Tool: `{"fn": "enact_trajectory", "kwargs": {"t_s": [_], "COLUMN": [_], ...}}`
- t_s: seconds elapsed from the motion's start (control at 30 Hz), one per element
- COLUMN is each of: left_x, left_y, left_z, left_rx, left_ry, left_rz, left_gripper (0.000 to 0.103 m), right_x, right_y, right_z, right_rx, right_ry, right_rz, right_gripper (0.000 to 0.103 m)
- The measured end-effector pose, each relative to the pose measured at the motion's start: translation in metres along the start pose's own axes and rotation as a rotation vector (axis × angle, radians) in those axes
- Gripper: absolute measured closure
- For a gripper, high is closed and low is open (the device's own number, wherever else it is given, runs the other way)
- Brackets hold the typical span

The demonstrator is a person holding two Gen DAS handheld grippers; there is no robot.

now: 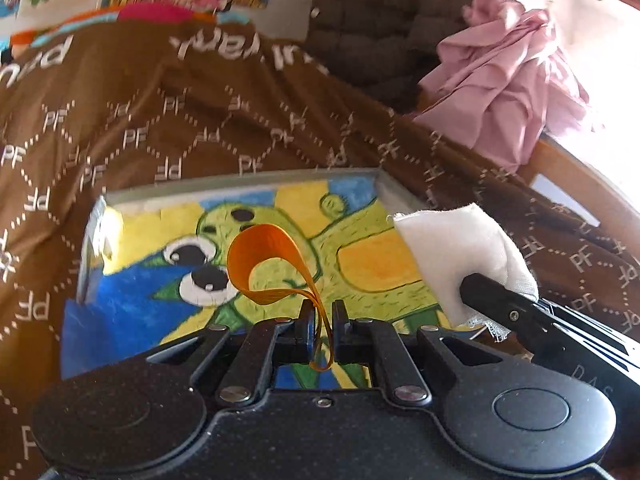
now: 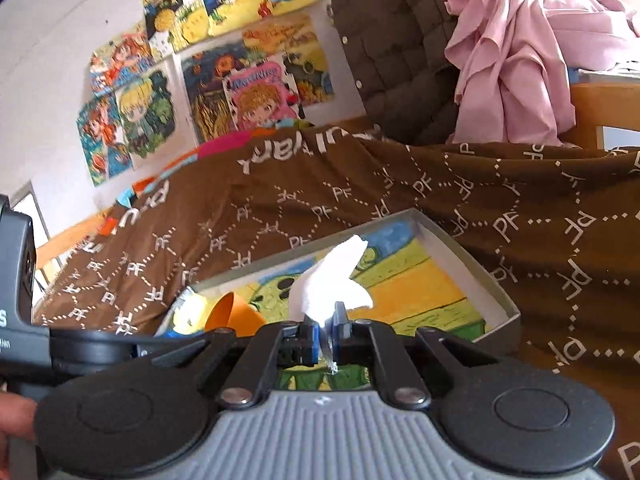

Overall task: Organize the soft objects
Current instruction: 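Carry the orange piece and white tissue over the cartoon box lid with both tools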

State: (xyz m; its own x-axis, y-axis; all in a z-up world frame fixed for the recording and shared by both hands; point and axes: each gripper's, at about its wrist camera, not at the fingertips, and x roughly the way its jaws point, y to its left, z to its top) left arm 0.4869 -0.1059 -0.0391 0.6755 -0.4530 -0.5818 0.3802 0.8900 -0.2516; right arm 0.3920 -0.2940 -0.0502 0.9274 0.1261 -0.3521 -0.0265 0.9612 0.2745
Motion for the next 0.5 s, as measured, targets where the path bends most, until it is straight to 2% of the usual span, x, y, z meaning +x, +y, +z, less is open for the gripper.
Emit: {"fn": "enact_trajectory", "kwargs": {"t_s": [0.23,0.4,0.5], "left_x": [0.019,0.02,0.02], "left_y": [0.007,0.012,0.011], "left_z": [-0.011,-0.015,-0.015], "left_rx": [-0.009,-0.018,-0.025], "left_ry": [0.081,0.082,0.085], "left_rz": [0.042,0.036,0.031], "left_gripper": [0.094,0.092,0.089], "right_x": [0.01,0.012,0.014], "right_y": [0.002,-0.003,-0.003], "right_z": [-0.004,-0.002,-0.002], "right_rx": [-0.009,0.02,0.024], "right_ry": [0.073,0.112,0.122], "right_rz": [-0.028,-0.015,-0.018], "right_gripper": [0.096,0.095,0.089]}}
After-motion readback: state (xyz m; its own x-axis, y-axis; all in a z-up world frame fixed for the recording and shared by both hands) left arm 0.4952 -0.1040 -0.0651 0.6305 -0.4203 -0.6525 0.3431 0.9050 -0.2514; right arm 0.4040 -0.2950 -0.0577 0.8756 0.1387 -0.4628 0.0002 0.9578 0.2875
